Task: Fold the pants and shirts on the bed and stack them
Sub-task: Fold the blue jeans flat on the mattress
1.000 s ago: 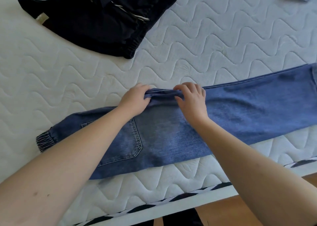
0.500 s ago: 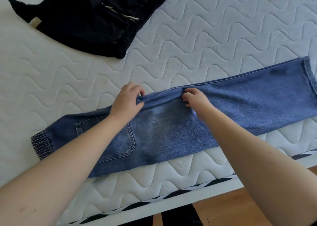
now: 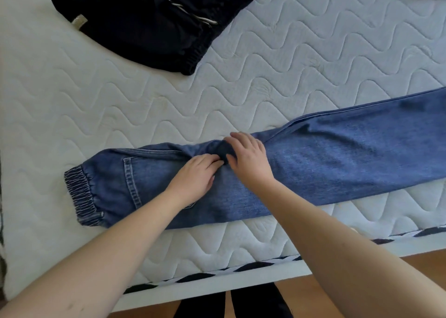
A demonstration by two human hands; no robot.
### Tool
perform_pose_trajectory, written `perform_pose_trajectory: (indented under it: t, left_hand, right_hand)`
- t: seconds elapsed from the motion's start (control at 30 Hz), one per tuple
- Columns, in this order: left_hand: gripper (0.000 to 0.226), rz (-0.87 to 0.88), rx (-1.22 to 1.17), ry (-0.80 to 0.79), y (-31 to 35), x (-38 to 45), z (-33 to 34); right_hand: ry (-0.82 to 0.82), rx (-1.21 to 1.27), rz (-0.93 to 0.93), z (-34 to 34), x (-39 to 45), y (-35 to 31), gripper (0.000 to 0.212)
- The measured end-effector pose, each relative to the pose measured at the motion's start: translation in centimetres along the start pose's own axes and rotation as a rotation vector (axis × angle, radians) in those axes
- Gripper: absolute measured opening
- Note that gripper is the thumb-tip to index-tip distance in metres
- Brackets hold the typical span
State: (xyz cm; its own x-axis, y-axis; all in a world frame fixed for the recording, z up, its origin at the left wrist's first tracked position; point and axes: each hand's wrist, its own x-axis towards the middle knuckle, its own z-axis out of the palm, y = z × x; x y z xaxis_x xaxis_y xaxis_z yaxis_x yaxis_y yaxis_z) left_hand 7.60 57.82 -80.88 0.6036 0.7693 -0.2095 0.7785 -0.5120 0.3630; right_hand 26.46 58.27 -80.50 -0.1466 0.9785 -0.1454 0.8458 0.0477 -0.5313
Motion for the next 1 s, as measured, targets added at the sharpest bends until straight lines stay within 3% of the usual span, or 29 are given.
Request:
perform_pose_trajectory:
  t: [0.1, 0.2, 0.3, 0.37, 0.53, 0.63, 0.73, 0.9, 1.0]
  left_hand:
    - [0.052, 0.07, 0.127, 0.104, -2.7, -1.1, -0.9]
    - [0.06, -0.116, 0.227, 0.128, -6.5, -1.9, -2.0]
    - [0.053, -0.332, 0.191, -0.006, -9.7, -2.5, -3.1]
    - [0.043, -0.315, 0.133, -0.068, -10.9, -2.4, -3.8]
    - [0.02, -0.273, -0.131, -0.05, -12.8, -2.2, -5.5]
    - [0.016, -0.286, -0.128, -0.009, -13.7, -2.4, -5.6]
    - [0.016, -0.353, -0.09, 0.082, -13.8, -2.3, -5.2]
    - [0.026, -0.537, -0.069, 0.137, -12.4, -1.7, -3.9]
    - [0.047, -0.396, 0.059, 0.171, -10.9, -1.9, -3.6]
  right_hand:
    - [-0.217, -0.213, -0.067, 1.9, -1.4, 1.8, 0.065]
    - [-0.277, -0.349, -0.049, 3.2, -2.4, 2.6, 0.078]
    - [-0.279, -0.366, 0.032, 3.5, -1.5, 0.8, 0.074]
    - [-0.232, -0.388, 0.029, 3.6, -1.0, -0.6, 0.065]
    - [-0.082, -0.32, -0.17, 3.0, 0.7, -2.6, 0.06]
    - [-0.021, -0.244, -0.28, 2.4, 1.7, -2.8, 0.074]
    - [0.012, -0.294, -0.37, 1.8, 2.3, -2.3, 0.073]
    - [-0.135, -0.601, -0.395, 3.3, 1.0, -0.8, 0.065]
    - [-0.243, -0.571, -0.234, 4.5, -0.7, -0.7, 0.062]
